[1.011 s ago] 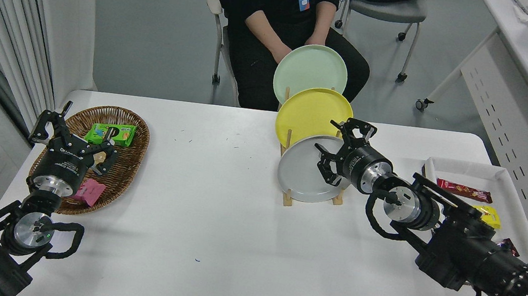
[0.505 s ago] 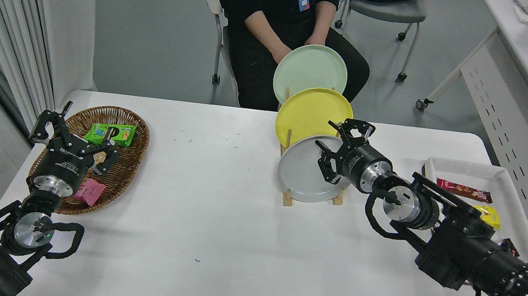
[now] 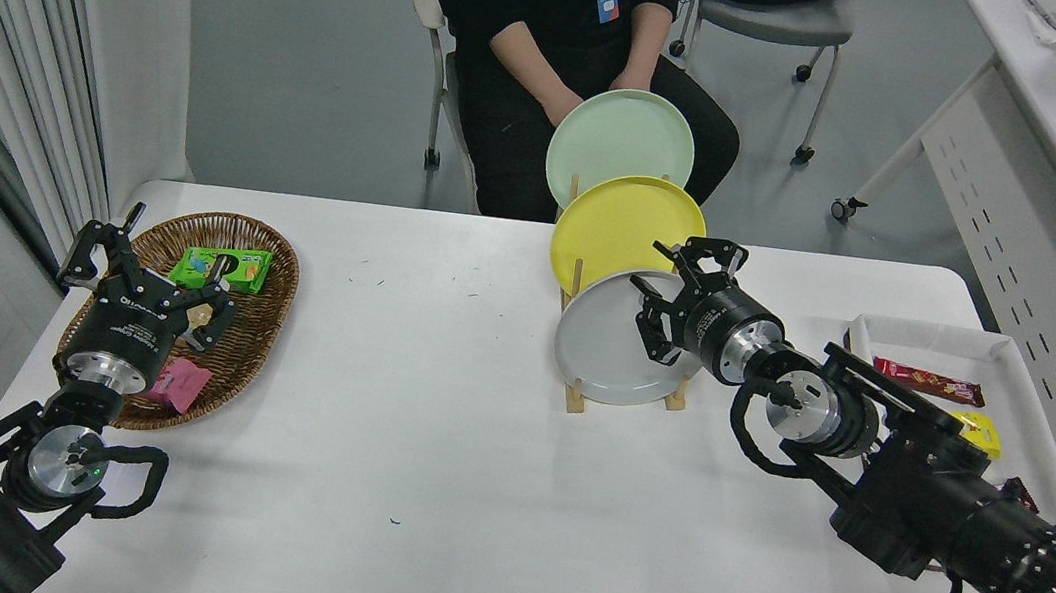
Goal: Place the plate on the table
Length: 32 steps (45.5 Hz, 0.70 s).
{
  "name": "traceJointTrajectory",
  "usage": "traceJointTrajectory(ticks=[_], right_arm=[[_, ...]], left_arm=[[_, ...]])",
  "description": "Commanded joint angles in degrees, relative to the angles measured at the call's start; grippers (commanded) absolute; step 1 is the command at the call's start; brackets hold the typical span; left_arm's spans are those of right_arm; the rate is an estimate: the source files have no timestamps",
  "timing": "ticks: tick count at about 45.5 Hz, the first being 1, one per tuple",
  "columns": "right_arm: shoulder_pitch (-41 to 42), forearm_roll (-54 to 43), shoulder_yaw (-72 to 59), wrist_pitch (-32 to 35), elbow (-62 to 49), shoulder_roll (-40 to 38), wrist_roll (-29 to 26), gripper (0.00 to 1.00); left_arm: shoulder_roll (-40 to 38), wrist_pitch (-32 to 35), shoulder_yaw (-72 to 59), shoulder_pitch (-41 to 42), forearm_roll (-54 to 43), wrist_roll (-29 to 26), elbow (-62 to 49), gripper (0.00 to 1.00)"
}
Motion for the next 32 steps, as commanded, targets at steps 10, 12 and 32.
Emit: traceJointTrajectory(ticks=[10, 12, 32], right_arm=[[-1.5, 0.3, 0.4, -0.7, 1.9, -0.9, -0.3, 0.43], [-2.0, 0.4, 0.6, -0.8, 2.4, -1.0, -0.3, 0.43], [-3.4, 0.3, 2.7, -8.6, 10.7, -3.7, -0.3, 0.43]], left_arm=[[0.0, 0.0, 0.0, 0.0, 0.0, 0.0, 0.0, 0.98], [0.0, 0.0, 0.0, 0.1, 0.0, -0.1, 0.0, 0.98], [0.0, 0.0, 0.0, 0.0, 0.0, -0.1, 0.0, 0.98]])
